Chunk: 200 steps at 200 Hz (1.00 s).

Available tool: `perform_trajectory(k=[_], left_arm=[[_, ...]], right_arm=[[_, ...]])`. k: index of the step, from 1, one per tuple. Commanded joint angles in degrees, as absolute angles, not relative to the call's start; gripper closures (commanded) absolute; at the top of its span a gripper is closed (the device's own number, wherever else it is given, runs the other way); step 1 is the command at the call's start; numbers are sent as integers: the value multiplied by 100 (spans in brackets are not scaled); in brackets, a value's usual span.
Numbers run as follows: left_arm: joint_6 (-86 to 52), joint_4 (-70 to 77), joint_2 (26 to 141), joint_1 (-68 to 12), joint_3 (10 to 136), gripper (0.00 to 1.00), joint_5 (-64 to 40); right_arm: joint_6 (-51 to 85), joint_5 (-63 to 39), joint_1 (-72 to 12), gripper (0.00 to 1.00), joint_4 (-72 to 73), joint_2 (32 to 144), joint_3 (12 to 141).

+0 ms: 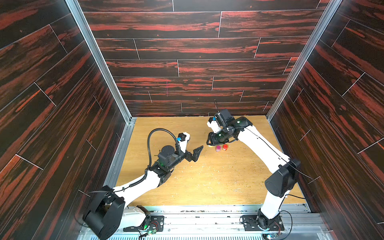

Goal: Close the paint jar lid
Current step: Place the paint jar at the center of the board.

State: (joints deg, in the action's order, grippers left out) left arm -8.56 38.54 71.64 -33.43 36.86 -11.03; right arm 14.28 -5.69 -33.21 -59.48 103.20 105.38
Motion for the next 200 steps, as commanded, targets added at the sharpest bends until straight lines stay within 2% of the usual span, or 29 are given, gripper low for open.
perform_trajectory(k=[1, 44, 89, 185, 200], left_arm=[[-860, 3424, 6640, -3327, 3583, 0, -780], [-988, 2243, 5888, -3322, 3627, 0, -220], [-1069, 1625, 5403, -3321, 3689, 0, -51], [-1034, 1251, 4717, -3318, 3463, 0, 346], [-1022, 1226, 4683, -3316, 3454, 0, 399]], right_arm=[[1490, -408, -3051, 75, -5748, 9930, 10218], [1555, -165, -2002, 76, -5052, 9447, 8876], [1641, -79, -1274, 75, -4252, 9555, 8038], [1986, 180, -1315, 73, -2797, 10755, 7396], [1985, 295, -1383, 69, -2728, 10823, 7294]])
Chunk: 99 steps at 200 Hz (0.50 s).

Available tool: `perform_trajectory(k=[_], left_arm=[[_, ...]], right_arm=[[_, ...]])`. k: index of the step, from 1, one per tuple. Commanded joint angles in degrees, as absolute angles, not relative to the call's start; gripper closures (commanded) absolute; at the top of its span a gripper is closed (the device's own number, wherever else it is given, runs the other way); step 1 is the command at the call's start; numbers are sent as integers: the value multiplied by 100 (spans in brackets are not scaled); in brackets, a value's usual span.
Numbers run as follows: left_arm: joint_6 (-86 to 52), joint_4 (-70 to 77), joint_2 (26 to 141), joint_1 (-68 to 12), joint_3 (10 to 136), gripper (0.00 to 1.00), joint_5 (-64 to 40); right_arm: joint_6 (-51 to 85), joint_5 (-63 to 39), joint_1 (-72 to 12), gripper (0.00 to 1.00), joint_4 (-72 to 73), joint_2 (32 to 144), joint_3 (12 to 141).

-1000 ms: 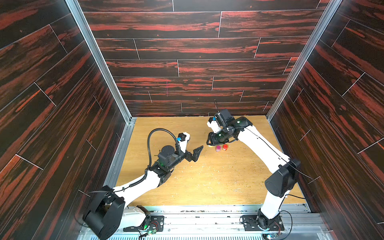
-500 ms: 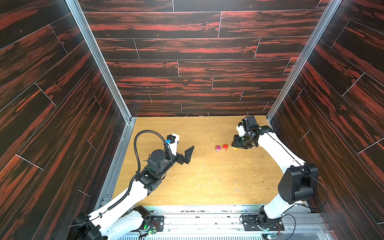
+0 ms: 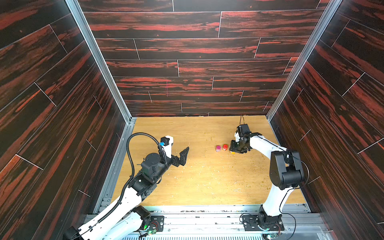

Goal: Close the paint jar lid
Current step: Place the paint jar at the center of the board.

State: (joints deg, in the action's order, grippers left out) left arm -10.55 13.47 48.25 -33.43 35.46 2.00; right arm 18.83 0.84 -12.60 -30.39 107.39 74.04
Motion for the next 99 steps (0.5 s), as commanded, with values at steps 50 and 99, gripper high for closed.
perform_trajectory(k=[50, 99], left_arm=[[-1002, 1161, 4685, -3321, 3437, 0, 508], [-986, 1051, 4654, -3319, 3472, 0, 984]], right_arm=[[1986, 552, -1529, 49, -2499, 10829, 7024], [1963, 749, -1490, 23, -2260, 9484, 6780]])
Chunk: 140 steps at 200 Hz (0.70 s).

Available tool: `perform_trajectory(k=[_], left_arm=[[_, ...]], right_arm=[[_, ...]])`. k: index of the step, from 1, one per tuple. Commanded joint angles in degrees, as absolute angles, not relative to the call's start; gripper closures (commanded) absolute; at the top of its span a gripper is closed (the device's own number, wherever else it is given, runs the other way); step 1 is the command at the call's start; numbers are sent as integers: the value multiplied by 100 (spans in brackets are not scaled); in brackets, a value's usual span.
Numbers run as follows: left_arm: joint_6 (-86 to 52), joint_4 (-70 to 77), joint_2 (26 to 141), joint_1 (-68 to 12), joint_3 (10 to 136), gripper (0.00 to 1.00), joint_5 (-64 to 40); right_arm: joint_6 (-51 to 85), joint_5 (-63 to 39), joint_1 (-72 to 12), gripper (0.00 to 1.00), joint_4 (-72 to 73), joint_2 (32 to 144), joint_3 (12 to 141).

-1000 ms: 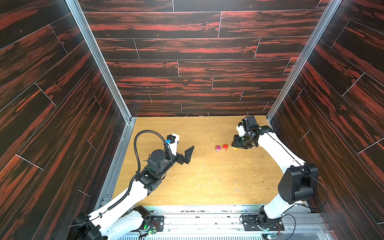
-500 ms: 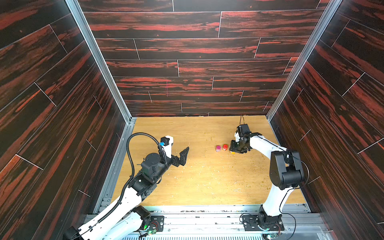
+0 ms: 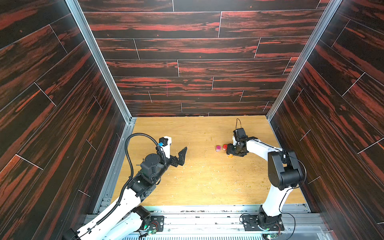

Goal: Close the paint jar lid
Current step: Place the paint jar at the center of the board, then reset both arms

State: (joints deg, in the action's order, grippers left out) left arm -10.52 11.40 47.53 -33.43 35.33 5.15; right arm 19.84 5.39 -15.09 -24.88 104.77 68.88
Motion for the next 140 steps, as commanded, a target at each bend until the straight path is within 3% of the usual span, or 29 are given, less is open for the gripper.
perform_trajectory(k=[1, 41, 58, 86, 105, 127, 140], left_arm=[[-990, 1048, 4656, -3316, 3467, 0, 1033], [-298, 1668, 4688, -3012, 3068, 0, 3273], [25, 2590, 4814, -2599, 2583, 0, 3827], [163, 3585, 5210, -1562, 2006, 0, 3866], [268, 3926, 5536, -1118, 1868, 0, 3680], [334, 4673, 6073, -753, 1575, 0, 3233], [244, 4961, 6441, -632, 1468, 0, 2994]], right_arm=[[1957, 774, -1483, 22, -2255, 9462, 6769], [1566, 1809, -977, 3, -1436, 7591, 5730], [1627, 1880, -413, 1, -952, 7044, 5142], [1678, 2398, 122, 2, 426, 6522, 3842], [1110, 2400, 123, 2, 2475, 6452, 2679], [740, 1976, 122, 1, 4759, 6935, 1672], [665, 1685, 102, 1, 5414, 7431, 1531]])
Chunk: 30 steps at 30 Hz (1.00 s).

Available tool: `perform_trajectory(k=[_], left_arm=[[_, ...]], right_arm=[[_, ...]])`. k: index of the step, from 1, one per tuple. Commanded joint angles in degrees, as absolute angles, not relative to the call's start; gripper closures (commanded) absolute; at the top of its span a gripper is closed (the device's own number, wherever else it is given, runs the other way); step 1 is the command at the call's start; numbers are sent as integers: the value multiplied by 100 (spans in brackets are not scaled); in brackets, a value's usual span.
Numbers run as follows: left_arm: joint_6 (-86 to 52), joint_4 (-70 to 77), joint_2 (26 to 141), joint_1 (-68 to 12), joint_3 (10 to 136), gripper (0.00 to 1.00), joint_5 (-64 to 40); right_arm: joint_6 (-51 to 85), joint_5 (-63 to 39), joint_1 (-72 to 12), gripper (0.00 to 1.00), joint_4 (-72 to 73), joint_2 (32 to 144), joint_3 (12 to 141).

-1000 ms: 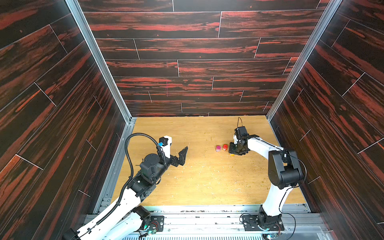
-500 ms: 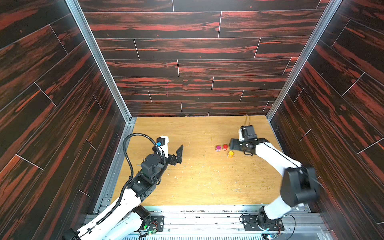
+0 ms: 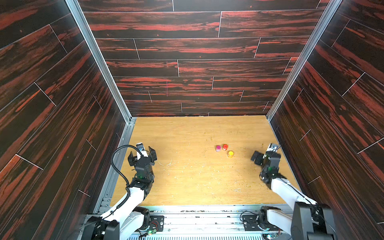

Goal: Close the paint jar lid
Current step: Reset both arms

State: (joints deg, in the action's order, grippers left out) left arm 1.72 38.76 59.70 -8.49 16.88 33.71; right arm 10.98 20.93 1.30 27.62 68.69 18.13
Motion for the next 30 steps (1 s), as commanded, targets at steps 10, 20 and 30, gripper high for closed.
perform_trajectory(k=[10, 20, 30], left_arm=[[169, 7323, 8943, -598, 1173, 0, 1996], [-652, 4745, 8815, 193, 2396, 0, 1389], [-657, 4774, 8816, 193, 2391, 0, 1389]], right_arm=[[478, 1669, 153, 2, 6800, 8781, 1461], [639, 1547, 339, 2, 6676, 8881, 1626], [629, 1562, 339, 2, 6617, 8876, 1640]])
